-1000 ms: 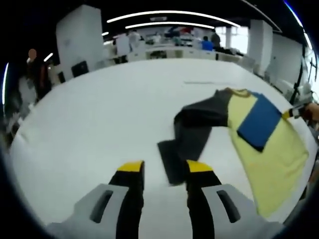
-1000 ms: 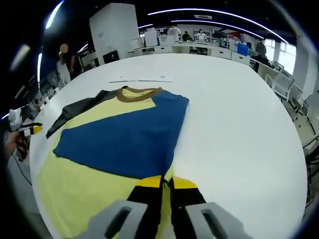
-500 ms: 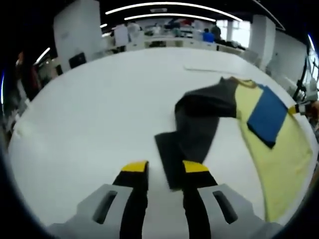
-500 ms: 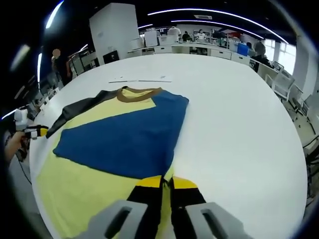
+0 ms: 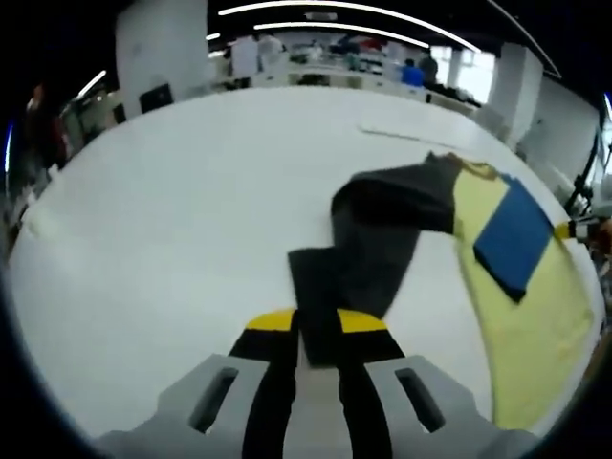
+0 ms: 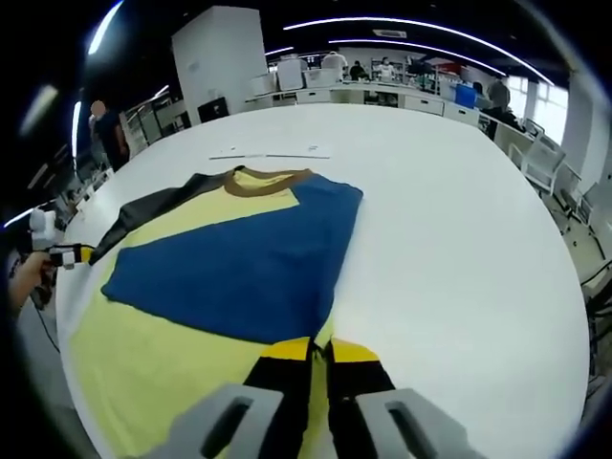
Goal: Fold the garment on the visible template until the final outline fits inside the template.
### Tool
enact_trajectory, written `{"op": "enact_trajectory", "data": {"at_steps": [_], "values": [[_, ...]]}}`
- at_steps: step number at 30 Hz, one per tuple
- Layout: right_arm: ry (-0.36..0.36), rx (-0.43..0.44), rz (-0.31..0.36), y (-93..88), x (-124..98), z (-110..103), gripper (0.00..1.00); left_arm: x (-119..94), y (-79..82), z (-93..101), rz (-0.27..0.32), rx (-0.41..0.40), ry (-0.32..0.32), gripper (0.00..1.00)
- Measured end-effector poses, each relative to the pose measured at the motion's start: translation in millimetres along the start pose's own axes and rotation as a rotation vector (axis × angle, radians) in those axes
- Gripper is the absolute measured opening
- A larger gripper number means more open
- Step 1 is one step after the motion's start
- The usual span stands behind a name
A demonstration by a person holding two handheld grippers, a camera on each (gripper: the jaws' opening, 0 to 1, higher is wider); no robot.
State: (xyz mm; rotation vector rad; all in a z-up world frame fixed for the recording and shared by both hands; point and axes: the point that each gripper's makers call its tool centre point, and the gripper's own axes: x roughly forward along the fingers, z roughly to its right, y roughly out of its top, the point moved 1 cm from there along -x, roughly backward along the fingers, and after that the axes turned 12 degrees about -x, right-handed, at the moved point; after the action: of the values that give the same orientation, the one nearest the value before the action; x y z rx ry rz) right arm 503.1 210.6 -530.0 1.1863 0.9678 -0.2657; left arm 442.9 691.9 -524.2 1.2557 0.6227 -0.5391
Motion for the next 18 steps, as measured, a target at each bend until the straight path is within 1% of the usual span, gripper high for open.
{"op": "enact_trajectory", "data": {"at_steps": [3, 5, 6, 7, 8, 9, 12, 14, 15, 17, 18], "values": [[0.002, 0.004, 0.002, 0.0, 0.0, -0.4, 0.01, 1.5, 1.0, -0.9, 0.008, -0.004, 0.005, 0.11], [0.000, 0.001, 0.002, 0.0, -0.2, -0.7, 0.01, 1.6, 1.4, -2.1, 0.006, -0.013, 0.011, 0.08], [-0.001, -0.003, 0.001, 0.0, -0.2, -0.9, 0.01, 2.2, 1.1, -0.4, 0.003, -0.031, -0.005, 0.04], [-0.003, -0.007, -0.001, 0.0, -0.3, -1.1, 0.01, 3.4, 0.4, 4.8, -0.005, -0.069, -0.037, 0.01], [-0.005, -0.011, -0.002, 0.0, -0.3, -1.5, 0.01, 3.8, 1.6, 1.2, -0.004, -0.087, -0.019, 0.01], [-0.006, -0.013, -0.003, 0.0, -0.3, -1.6, 0.01, 4.3, 2.4, 0.7, -0.011, -0.062, -0.019, 0.01], [-0.006, -0.012, -0.003, -0.2, -0.5, -1.8, 0.01, 4.7, 4.6, -0.2, -0.004, -0.052, -0.029, 0.01], [-0.005, -0.010, -0.003, -0.3, -0.5, -1.9, 0.01, 1.9, 13.8, -2.3, 0.038, -0.058, -0.039, 0.01], [-0.005, -0.011, -0.003, -0.4, -0.6, -2.0, 0.01, -1.4, 21.3, -5.3, 0.069, -0.056, -0.037, 0.01], [-0.005, -0.011, -0.003, -0.4, -0.7, -2.0, 0.01, -6.1, 33.9, -13.4, 0.112, -0.043, -0.018, 0.01], [-0.006, -0.006, -0.001, -0.3, -0.7, -1.8, 0.01, -8.0, 38.6, -17.2, 0.124, -0.036, -0.010, 0.01]]}}
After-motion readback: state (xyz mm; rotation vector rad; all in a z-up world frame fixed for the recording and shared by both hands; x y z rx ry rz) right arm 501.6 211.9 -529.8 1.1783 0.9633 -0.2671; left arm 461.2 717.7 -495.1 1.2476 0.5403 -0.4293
